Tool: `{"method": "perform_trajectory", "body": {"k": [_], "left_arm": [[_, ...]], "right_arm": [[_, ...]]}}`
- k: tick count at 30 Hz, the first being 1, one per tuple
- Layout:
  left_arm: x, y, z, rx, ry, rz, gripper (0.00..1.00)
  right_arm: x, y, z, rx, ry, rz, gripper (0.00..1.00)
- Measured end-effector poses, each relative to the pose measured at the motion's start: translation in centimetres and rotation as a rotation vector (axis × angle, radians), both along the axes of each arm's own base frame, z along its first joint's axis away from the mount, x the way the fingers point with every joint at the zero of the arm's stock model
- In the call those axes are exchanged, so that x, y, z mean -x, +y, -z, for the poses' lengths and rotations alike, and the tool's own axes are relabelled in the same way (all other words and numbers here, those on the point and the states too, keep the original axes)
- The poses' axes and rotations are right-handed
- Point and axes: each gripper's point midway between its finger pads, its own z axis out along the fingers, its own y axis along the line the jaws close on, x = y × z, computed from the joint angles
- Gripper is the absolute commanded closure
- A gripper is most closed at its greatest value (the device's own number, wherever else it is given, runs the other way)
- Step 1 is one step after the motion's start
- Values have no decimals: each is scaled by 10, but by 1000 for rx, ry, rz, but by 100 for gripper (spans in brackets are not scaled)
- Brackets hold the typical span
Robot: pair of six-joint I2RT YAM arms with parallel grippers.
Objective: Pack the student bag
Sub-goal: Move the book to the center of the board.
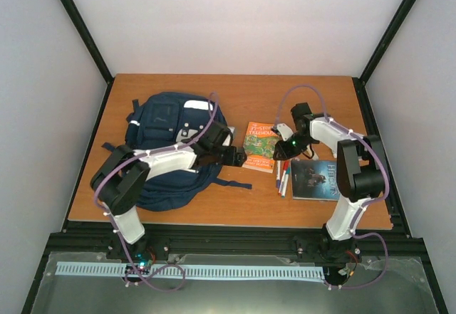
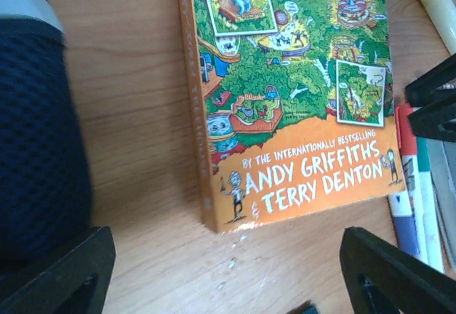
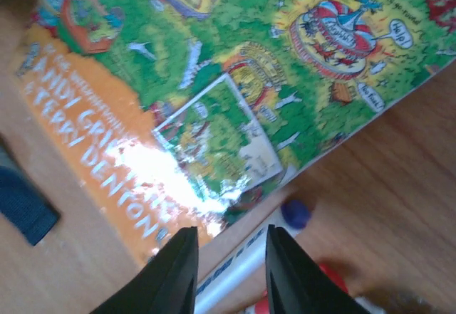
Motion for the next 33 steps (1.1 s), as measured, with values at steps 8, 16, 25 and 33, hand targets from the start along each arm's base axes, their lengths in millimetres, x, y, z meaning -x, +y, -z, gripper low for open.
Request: {"method": "perform_trajectory", "body": {"k": [8,16,25,33], "left_arm": [[-7,16,-50,-10,-134,-23,0],[-43,12,-85,111,-213,-37,0],[-48,21,-116,151,-403,-46,0],[-77,14,-152,211,-504,-75,0]], "right_arm": [[-1,2,-50,-43,-117,0,58],[-9,5,-55,-105,-191,28,48],[-15,3,-33,-92,-186,73,45],[-16,-2,-3,-48,-112,93,46]]}}
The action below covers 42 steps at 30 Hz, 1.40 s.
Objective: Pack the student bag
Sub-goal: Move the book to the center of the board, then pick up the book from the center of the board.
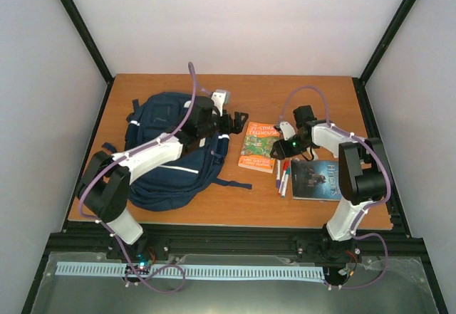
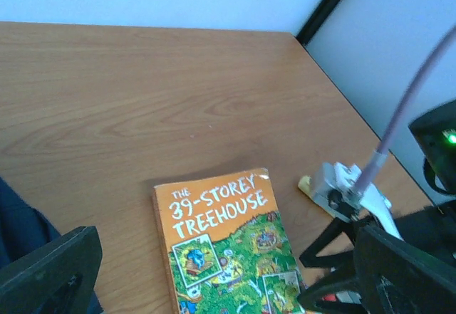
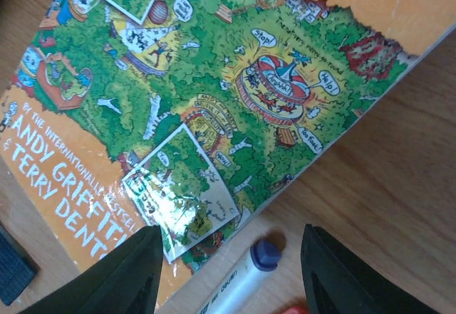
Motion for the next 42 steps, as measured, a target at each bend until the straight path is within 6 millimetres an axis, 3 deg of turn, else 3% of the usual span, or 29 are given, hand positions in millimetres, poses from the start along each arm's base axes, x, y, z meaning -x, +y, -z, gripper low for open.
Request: {"method": "perform_trajectory", "body": {"k": [4,8,11,16,23,26,28,31,33,36,42], "left_arm": [[8,-16,1,-49,27,86,0],[30,-44,-24,-93,-38,168,0],[53,-51,-35,-95,-80,220,0],[70,-35,-32,-103,-84,193,0],[45,-11,-33,-192,-34,-16,0],[30,18,-22,-184,1,-190,1],[24,36,-9,-174,44,-247,8],[17,42,1,-149,88,-253,17],[15,38,5,-125,116,-234,19],[15,22,19,-75,177,-183,31],[18,-12,82,35,387,-82,35]], "right_arm": [[-2,0,5,3,23,4,46],[-13,4,6,-4,30,3,48],[-24,7,10,-10,39,1,50],[-35,12,13,-25,55,-7,51],[-49,17,-3,-52,5,-24,50],[-51,15,-15,-57,-17,-13,49],[-53,13,-26,-62,-40,-2,49],[-55,11,-39,-70,-68,11,50],[-55,11,-40,-72,-67,16,53],[-55,11,-34,-75,-47,25,55],[-54,11,-20,-73,-11,45,58]]}}
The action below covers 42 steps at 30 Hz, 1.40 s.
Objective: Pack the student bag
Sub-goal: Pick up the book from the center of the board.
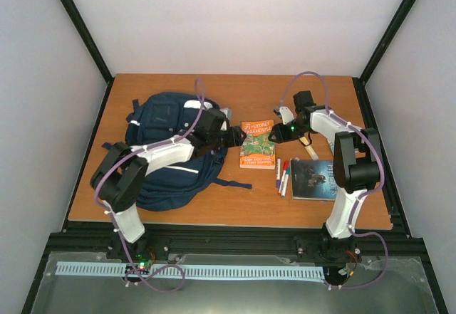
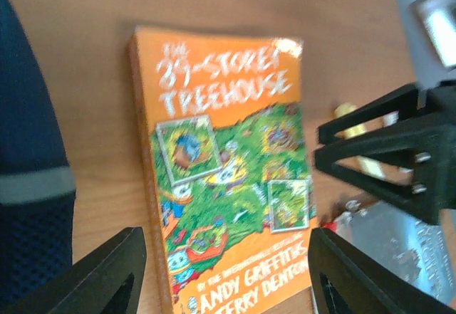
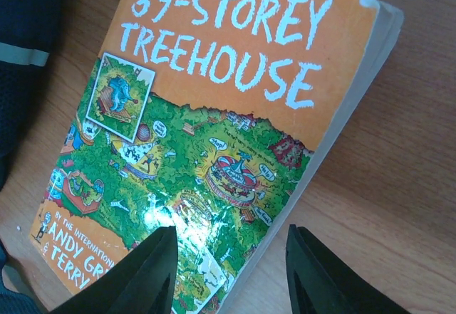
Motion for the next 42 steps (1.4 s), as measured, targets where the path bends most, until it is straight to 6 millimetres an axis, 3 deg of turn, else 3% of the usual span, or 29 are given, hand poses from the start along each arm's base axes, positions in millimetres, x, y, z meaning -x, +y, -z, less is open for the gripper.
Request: {"method": "perform_trajectory", "body": {"k": [5,13,24,29,35,42], "left_arm": [[11,-6,48,17,145,12,32],[16,-9,78,4,227,15,31],[9,-15,91,0,263,1,32],[7,-17,94,8,273,-9,32],[-3,-37,93,89,280,12,32],[-14,-46,91,188,311,21,33]], "right_arm": [[1,-1,8,4,16,9,61],[3,-4,32,29,71,24,68],[1,-5,35,40,87,33,85],[-1,-4,36,42,88,27,86],[-2,-4,36,46,94,20,84],[-8,-12,36,70,81,31,82]]}}
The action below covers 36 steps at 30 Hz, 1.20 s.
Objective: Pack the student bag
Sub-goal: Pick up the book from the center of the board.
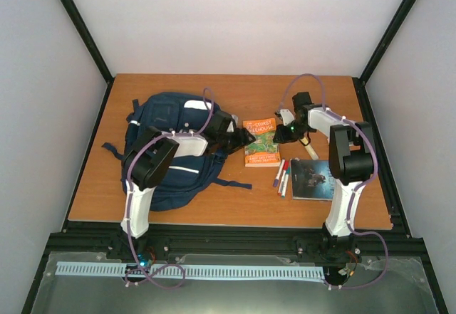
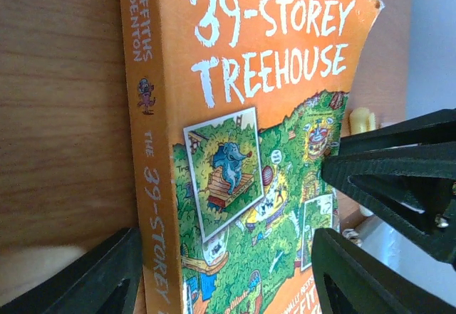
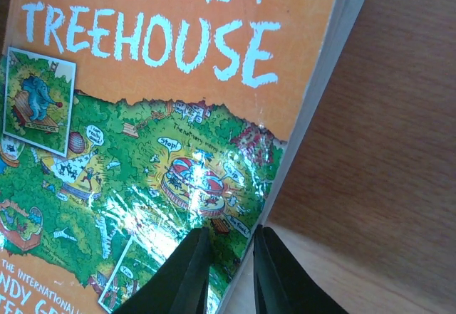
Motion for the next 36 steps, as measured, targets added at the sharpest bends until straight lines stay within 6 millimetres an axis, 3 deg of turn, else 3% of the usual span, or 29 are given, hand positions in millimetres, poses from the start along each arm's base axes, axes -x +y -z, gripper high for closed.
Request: {"method": "perform_trajectory", "body": {"k": [3,8,11,14,17,22,26,29,36], "left_arm": [[-3,-4,-2,48,5,0,34],[-4,-6,-4,80,14,-2,35],[-1,-6,-3,58,33,-1,35],[9,-7,-2,20,57,12,34],[21,-6,-7,-10,72,30,34],[33,2,-17,-38,61,30,34],[36,9,-13,-63,62,20,33],[37,12,-10,-77,63,18,29],[37,13,-1,-95,71,21,21]], "right_arm": [[-3,-4,0,12,-7,6,80],[-5,-9,1,37,-15,6,61],[-6,-13,0,55,-22,11,56],[-3,-16,-3,72,-27,17,57],[7,-15,-13,70,-33,5,67],[12,8,-33,16,-78,-59,77],[14,20,-26,5,-52,-82,78],[10,18,-11,24,-21,-64,78],[5,15,-7,47,13,-53,75]]}}
